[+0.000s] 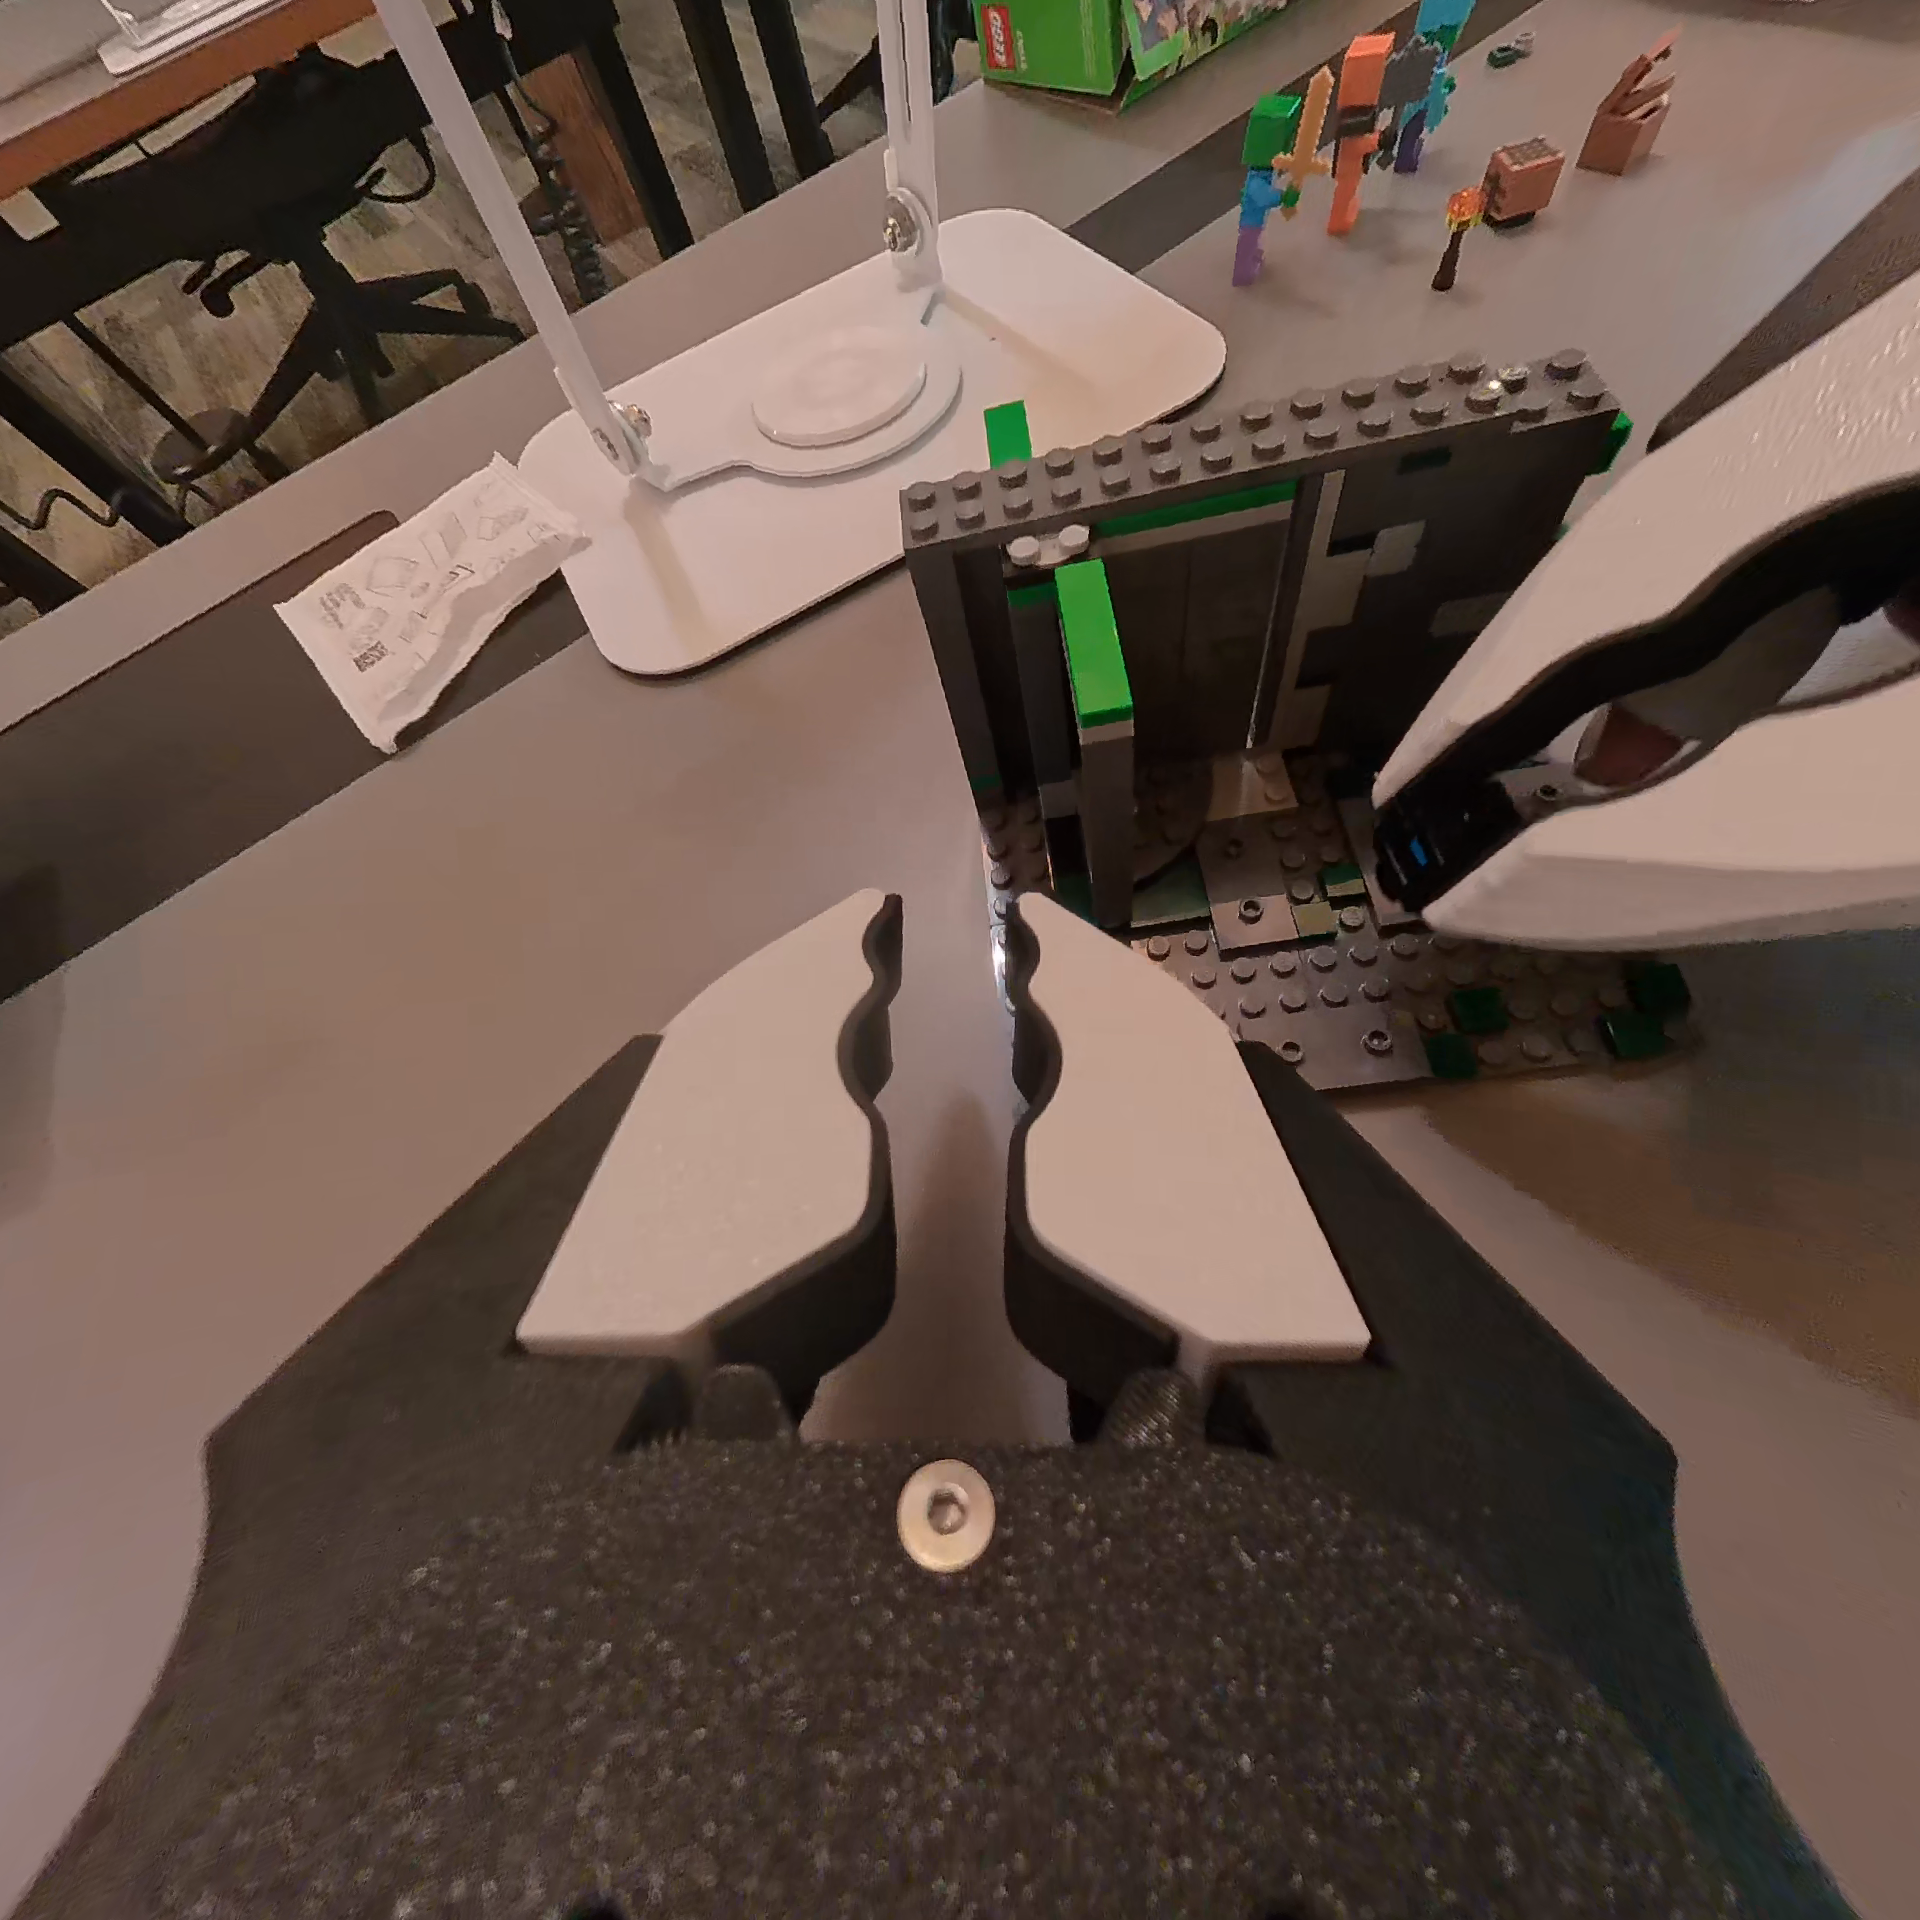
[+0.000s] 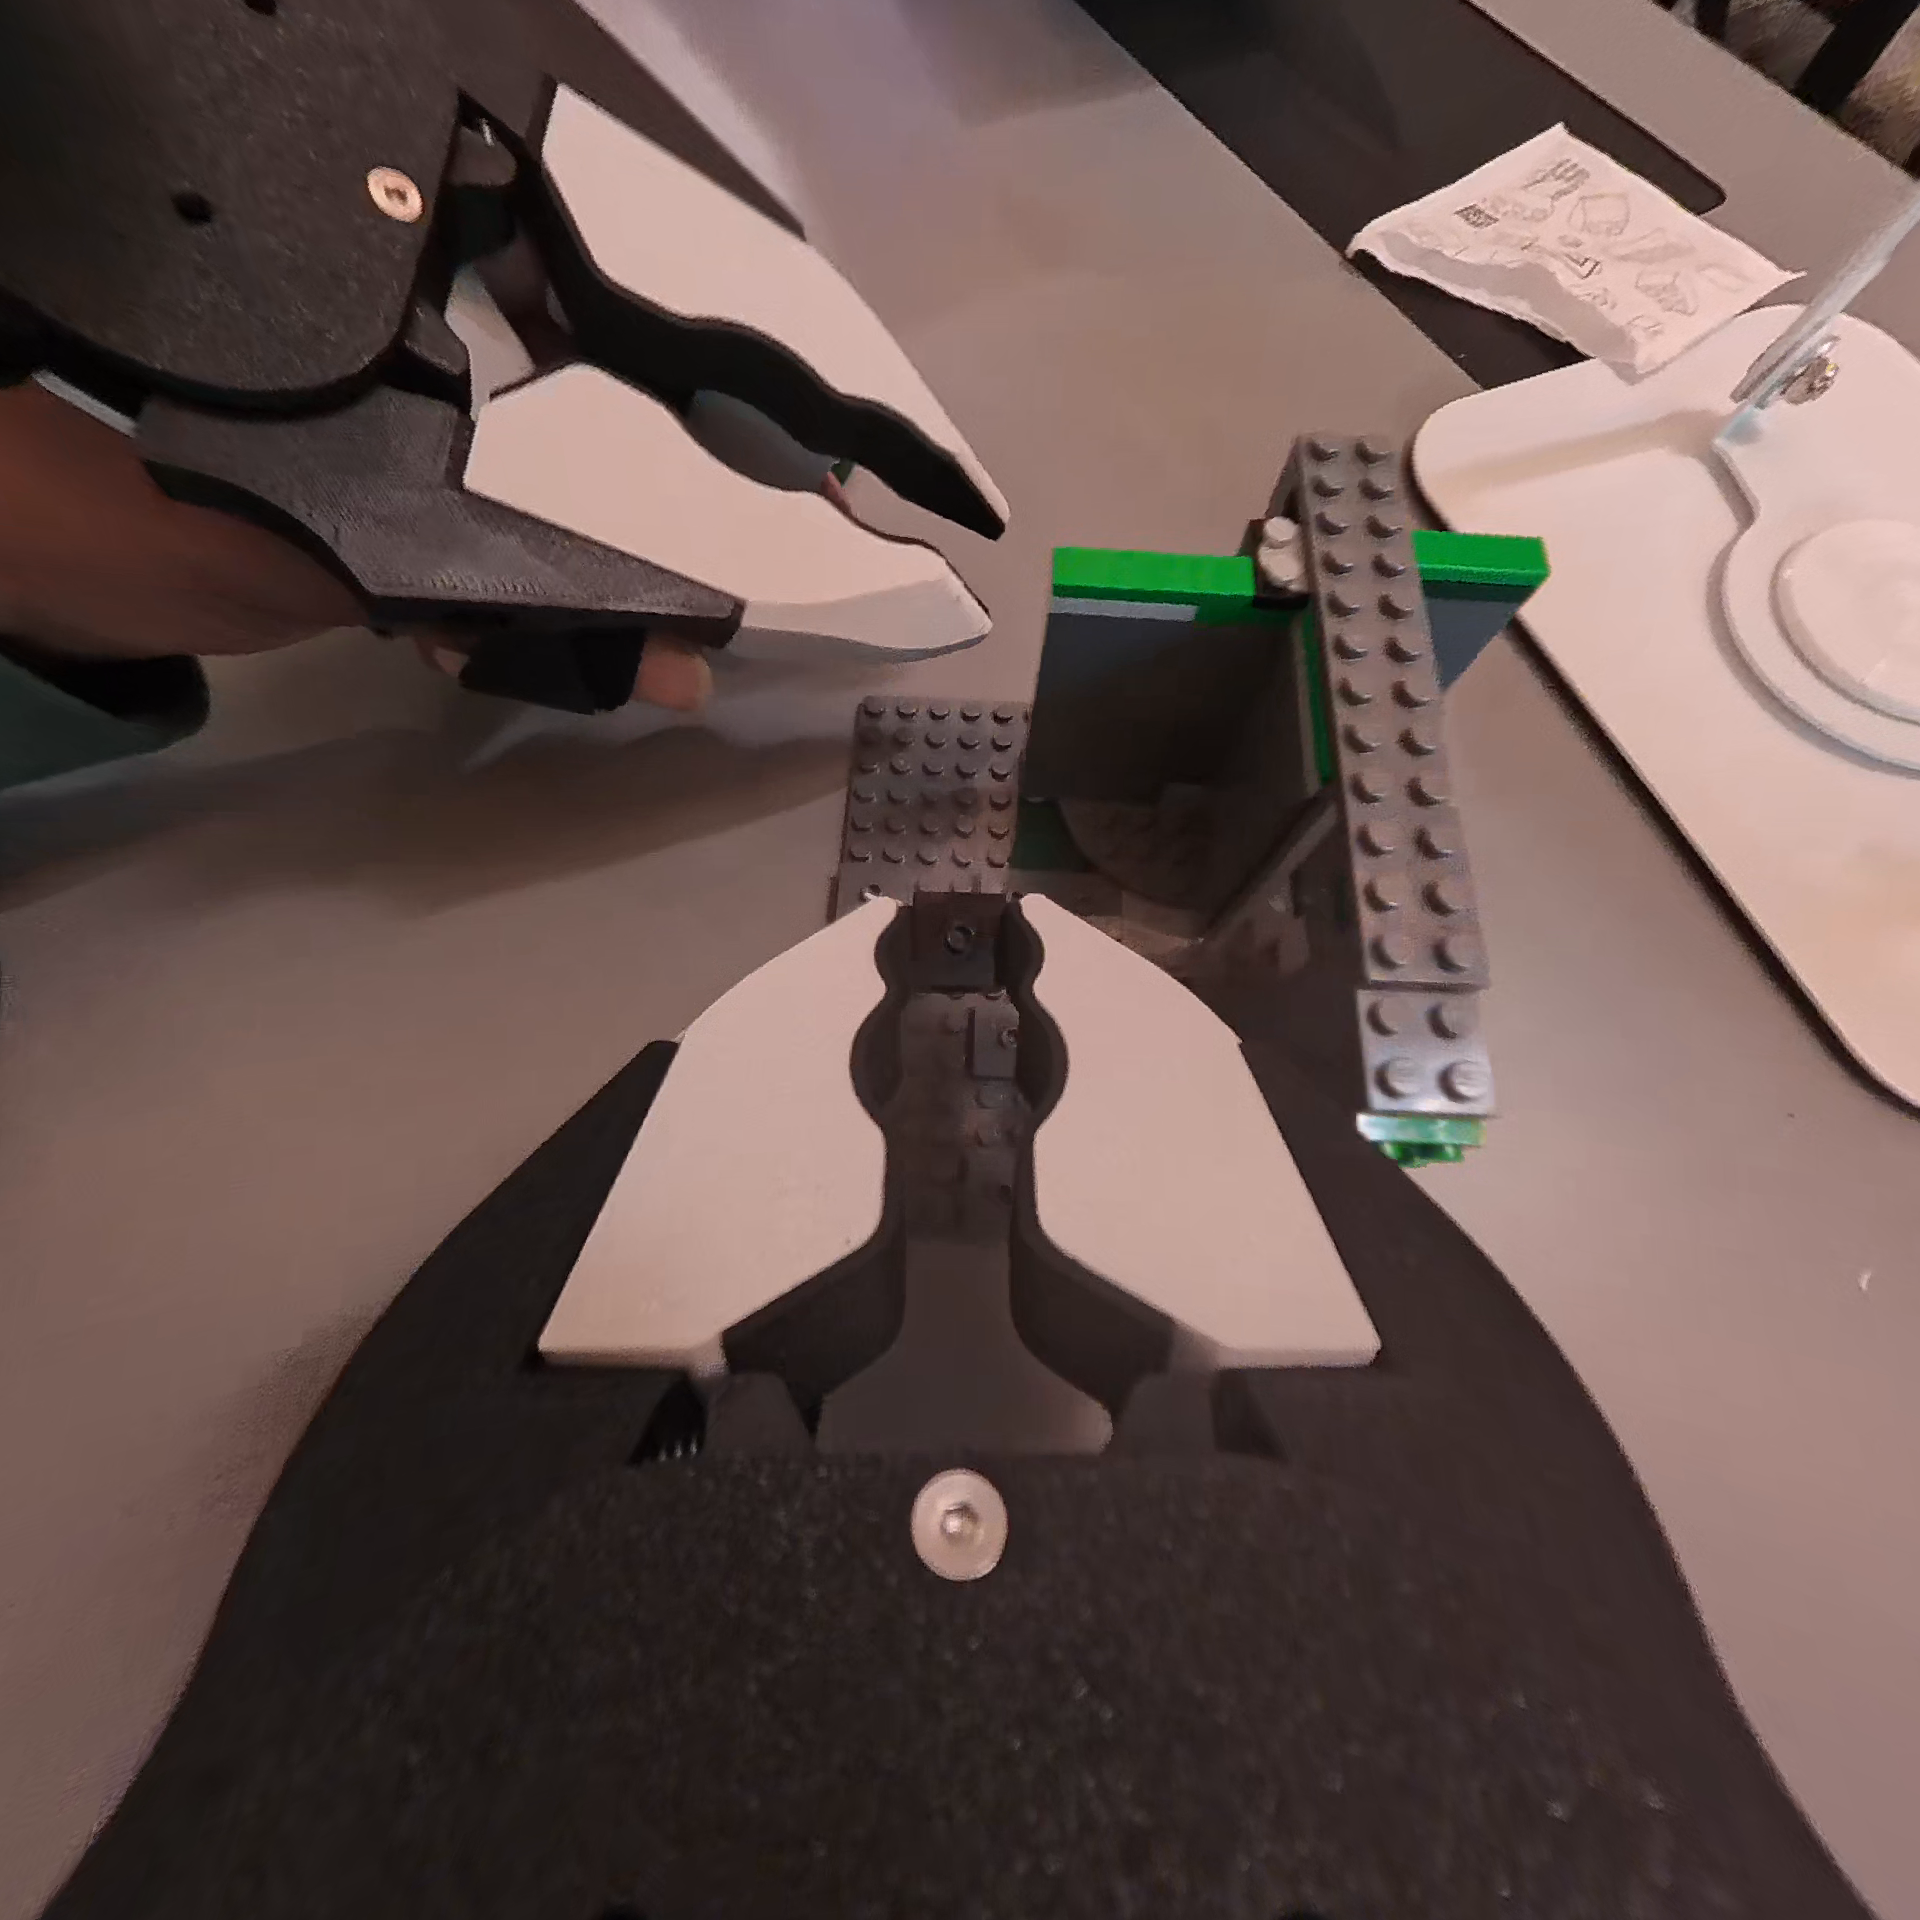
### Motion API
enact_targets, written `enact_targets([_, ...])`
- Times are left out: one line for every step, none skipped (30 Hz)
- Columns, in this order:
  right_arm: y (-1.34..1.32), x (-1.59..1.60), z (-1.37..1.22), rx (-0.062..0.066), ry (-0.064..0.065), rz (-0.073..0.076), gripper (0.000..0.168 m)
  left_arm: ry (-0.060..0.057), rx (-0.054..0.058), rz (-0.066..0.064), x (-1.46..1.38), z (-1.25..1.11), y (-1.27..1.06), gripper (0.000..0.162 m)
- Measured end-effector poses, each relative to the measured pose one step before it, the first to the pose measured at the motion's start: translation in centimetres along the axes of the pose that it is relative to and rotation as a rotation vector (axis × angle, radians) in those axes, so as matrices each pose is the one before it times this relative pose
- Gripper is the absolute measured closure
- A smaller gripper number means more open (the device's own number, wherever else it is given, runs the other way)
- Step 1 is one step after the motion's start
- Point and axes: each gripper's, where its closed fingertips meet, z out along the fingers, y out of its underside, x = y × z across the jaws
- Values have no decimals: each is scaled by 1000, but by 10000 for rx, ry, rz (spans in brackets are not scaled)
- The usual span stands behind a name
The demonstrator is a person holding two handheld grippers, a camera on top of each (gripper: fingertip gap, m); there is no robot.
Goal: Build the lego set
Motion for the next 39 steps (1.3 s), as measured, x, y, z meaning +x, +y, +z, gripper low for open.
enact_targets([179,-152,171,-80,141,-171,152,-11,22,35,20,-57,-80,144])
enact_targets([170,-117,169,-84,157,-170,152,-21,18,54,17,-60,-69,144])
enact_targets([171,-106,140,-88,143,-164,152,-21,8,58,0,-46,-42,144])
enact_targets([186,-99,115,-103,116,-127,152,-22,1,53,7,-44,-39,144])
enact_targets([191,-78,95,-100,96,-76,152,-17,-4,46,-2,-21,-20,144])
enact_targets([179,-77,82,-96,61,-41,152,-11,-4,34,-5,-11,-10,144])
enact_targets([185,-79,56,-102,32,-19,152,-5,-2,16,-5,-1,-1,144])
enact_targets([176,-20,51,-92,54,0,152,4,-6,2,-5,1,7,144])
enact_targets([146,18,27,-72,67,-2,152,3,-8,-7,-15,20,37,144])
enact_targets([125,12,11,-56,51,-8,152,0,-18,-3,-24,25,43,144])
enact_targets([94,2,23,-42,31,0,152,-2,-21,0,-14,29,51,144])
enact_targets([83,-29,2,-33,1,5,151,4,-16,-4,-1,37,53,144])
enact_targets([80,-27,7,-34,-3,3,152,12,-20,-2,14,41,53,144])
enact_targets([76,-11,7,-32,11,-13,151,9,-24,5,18,39,54,144])
enact_targets([98,-5,18,-46,20,-29,152,6,-21,11,20,41,60,144])
enact_targets([73,23,21,-32,37,-37,151,9,-24,7,22,46,49,144])
enact_targets([35,29,-9,-18,50,-32,152,12,-20,2,25,42,48,144])
enact_targets([36,16,-2,-30,39,-28,152,14,-19,3,29,31,54,144])
enact_targets([25,-14,-9,-28,22,-32,152,7,-20,6,13,37,40,144])
enact_targets([44,-18,2,-31,21,-33,151,4,-11,5,19,20,29,144])
enact_targets([43,-16,4,-39,32,-39,152,7,-14,-1,11,13,28,144])
enact_targets([35,-16,4,-34,33,-56,151,8,-7,-2,13,17,19,144])
enact_targets([15,-25,15,-24,31,-57,151,7,-4,3,11,8,22,144])
enact_targets([27,-20,11,-28,30,-37,151,-2,-7,7,0,7,12,144])
enact_targets([22,-20,2,-26,27,-29,151,1,1,-1,-4,-6,4,144])
enact_targets([8,-33,-6,-12,15,-27,151,4,-2,-6,12,4,10,144])
enact_targets([4,-42,-16,-2,0,-7,151,-2,-6,3,-12,1,7,144])
enact_targets([5,-25,-6,0,-7,12,151,-1,-6,7,-5,1,16,144])
enact_targets([7,-12,-15,-2,-13,17,151,-1,-2,0,-7,9,10,144])
enact_targets([-1,-13,-11,4,-16,14,151,4,-1,-5,5,15,16,144])
enact_targets([-1,-7,-11,4,-12,11,151,8,-10,-2,13,16,22,144])
enact_targets([0,-21,-4,7,-15,4,150,6,-15,3,-1,17,27,144])
enact_targets([-3,-19,-18,13,-15,6,150,-2,-7,3,-1,23,27,144])
enact_targets([-19,-18,-12,12,-21,13,150,3,-6,0,0,12,23,144])
enact_targets([-19,-26,-17,24,-28,23,149,4,-12,-5,-2,18,37,144])
enact_targets([-29,-11,-5,29,-28,30,149,3,-8,-3,-7,16,24,144])
enact_targets([-17,-7,-12,20,-27,27,149,2,-12,-1,-2,25,32,144])
enact_targets([-4,-6,-9,15,-28,22,149,0,-8,-3,-10,16,24,144])
enact_targets([-13,-1,-15,21,-30,24,149,0,-6,-2,-7,5,28,144])
